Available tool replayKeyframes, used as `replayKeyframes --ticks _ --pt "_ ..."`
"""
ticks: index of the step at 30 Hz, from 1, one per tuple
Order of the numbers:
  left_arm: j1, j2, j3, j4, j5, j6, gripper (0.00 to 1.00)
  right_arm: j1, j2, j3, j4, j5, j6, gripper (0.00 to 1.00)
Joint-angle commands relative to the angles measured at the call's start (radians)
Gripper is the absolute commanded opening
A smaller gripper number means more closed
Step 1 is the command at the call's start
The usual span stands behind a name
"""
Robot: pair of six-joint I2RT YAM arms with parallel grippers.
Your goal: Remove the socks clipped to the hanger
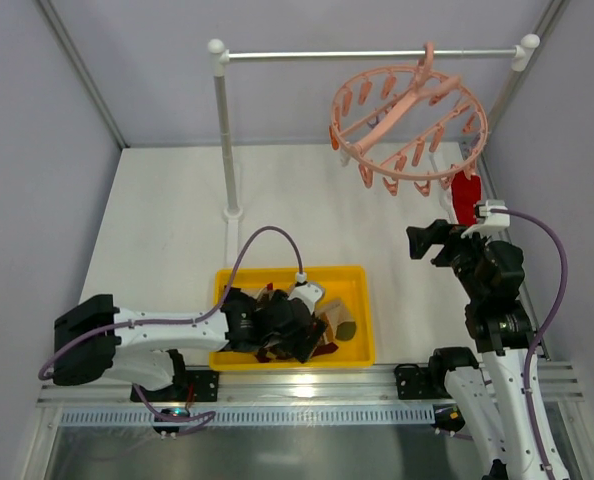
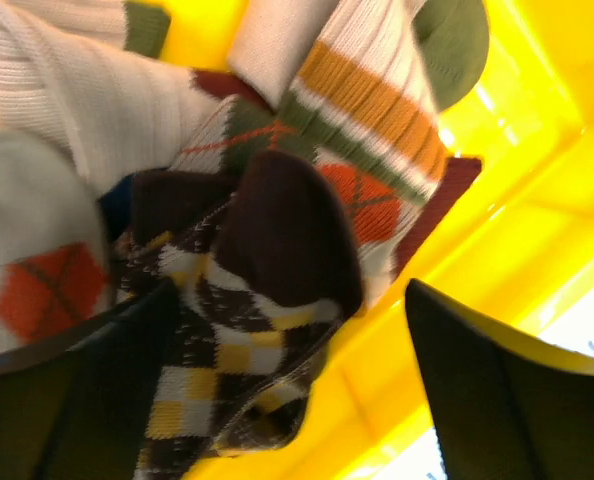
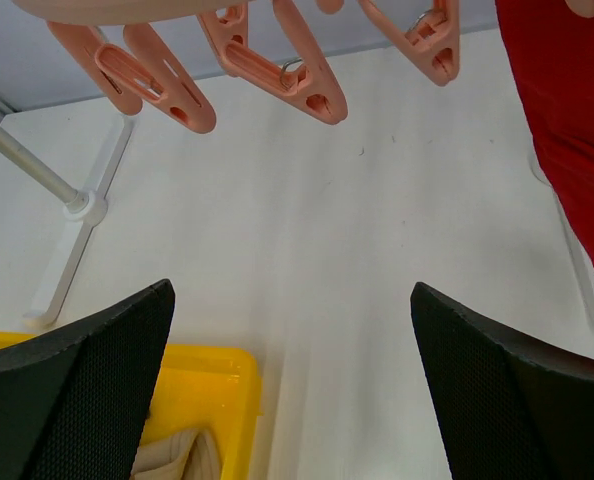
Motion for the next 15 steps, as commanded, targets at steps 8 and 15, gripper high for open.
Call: replayKeyframes --ticks 8,15 --pt "-0.058 -0.024 0.296 -0.271 -0.292 -0.007 0.99 0.002 -0.048 0.013 0.000 0.070 0.003 1.00" --pt "-0.058 0.001 0.438 -0.334 -0.497 0.041 1.00 0.002 -0.030 0.060 -0.008 0.214 -0.002 1.00"
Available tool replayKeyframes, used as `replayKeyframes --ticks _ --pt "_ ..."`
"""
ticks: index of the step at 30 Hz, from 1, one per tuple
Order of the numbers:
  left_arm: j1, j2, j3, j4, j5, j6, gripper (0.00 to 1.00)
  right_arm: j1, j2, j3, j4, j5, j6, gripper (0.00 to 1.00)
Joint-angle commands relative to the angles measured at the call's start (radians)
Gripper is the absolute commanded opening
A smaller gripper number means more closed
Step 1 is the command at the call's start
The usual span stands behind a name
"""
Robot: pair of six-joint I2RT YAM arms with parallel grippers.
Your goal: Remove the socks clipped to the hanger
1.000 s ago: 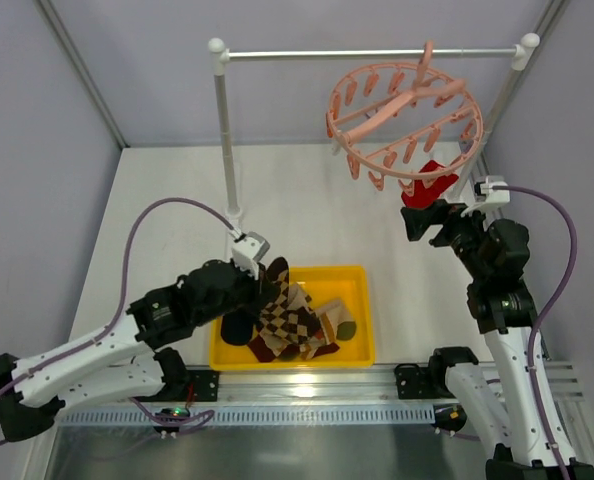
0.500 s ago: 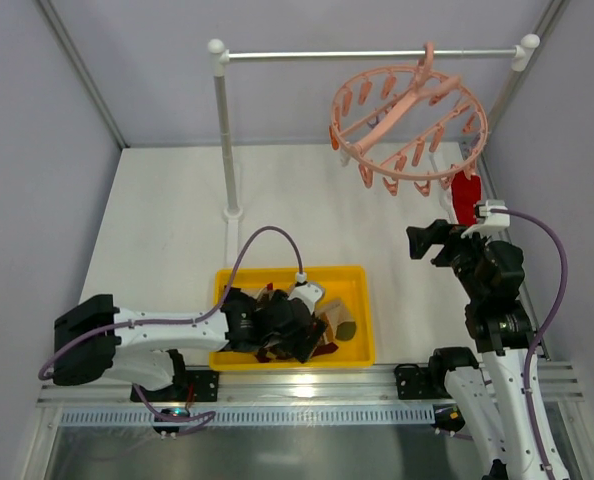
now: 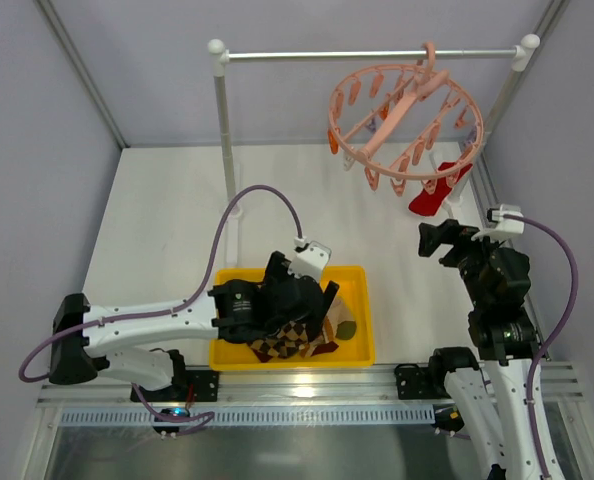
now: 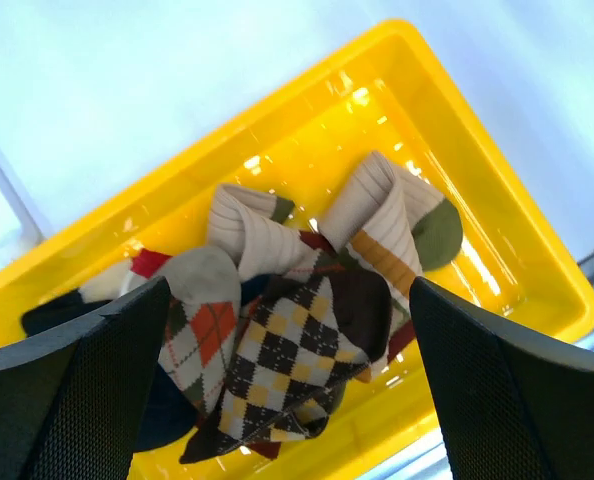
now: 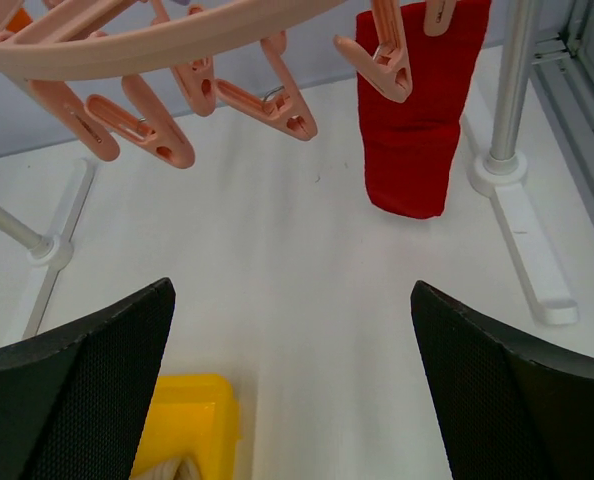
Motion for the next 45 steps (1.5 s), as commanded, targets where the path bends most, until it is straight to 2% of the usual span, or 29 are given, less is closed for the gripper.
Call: replayKeyframes --ticks 1,4,5,6,8,12,16,18,22,30,35,38,45 --pt "0.000 0.026 0.070 -0.018 -0.131 0.061 1.00 0.001 0.032 0.064 0.006 0.127 0.003 1.00" --pt "0.027 0.087 0.094 0.166 -0.041 0.163 1.00 0.002 0.063 0.097 -0.011 0.256 0.043 1.00" --pt "0.047 0.104 0.107 0.224 0.095 0.180 0.99 0.001 0.056 0.102 -0.008 0.279 0.049 1.00" --pt "0.097 0.152 0.122 0.320 0.154 0.189 1.00 -0.001 0.050 0.107 -0.004 0.322 0.063 1.00" --pt "0.131 0.211 0.188 0.389 0.265 0.200 0.99 -0.002 0.040 0.131 -0.008 0.370 0.072 1.00" --pt "0.161 0.354 0.272 0.661 0.338 0.288 1.00 -0.011 0.031 0.165 -0.017 0.476 0.089 1.00" --pt "0.226 0.526 0.412 0.729 0.480 0.232 0.99 -0.021 0.036 0.202 -0.017 0.563 0.083 1.00" --pt "0.263 0.554 0.447 0.757 0.542 0.209 1.00 -0.028 0.054 0.211 -0.008 0.591 0.074 1.00" --pt "0.285 0.528 0.397 0.814 0.560 0.197 1.00 -0.093 0.178 0.177 0.038 0.519 0.088 1.00" --pt "0.369 0.355 0.199 0.851 0.606 0.177 1.00 -0.261 0.405 0.045 0.229 0.228 0.172 1.00" --pt "0.444 0.304 0.157 0.852 0.688 0.158 1.00 -0.269 0.543 0.024 0.389 0.148 0.174 1.00" --pt "0.463 0.289 0.145 0.861 0.717 0.146 1.00 -0.269 0.653 0.009 0.496 0.111 0.166 1.00" --pt "0.490 0.264 0.101 0.909 0.737 0.137 0.99 -0.271 0.799 -0.001 0.732 0.066 0.103 1.00"
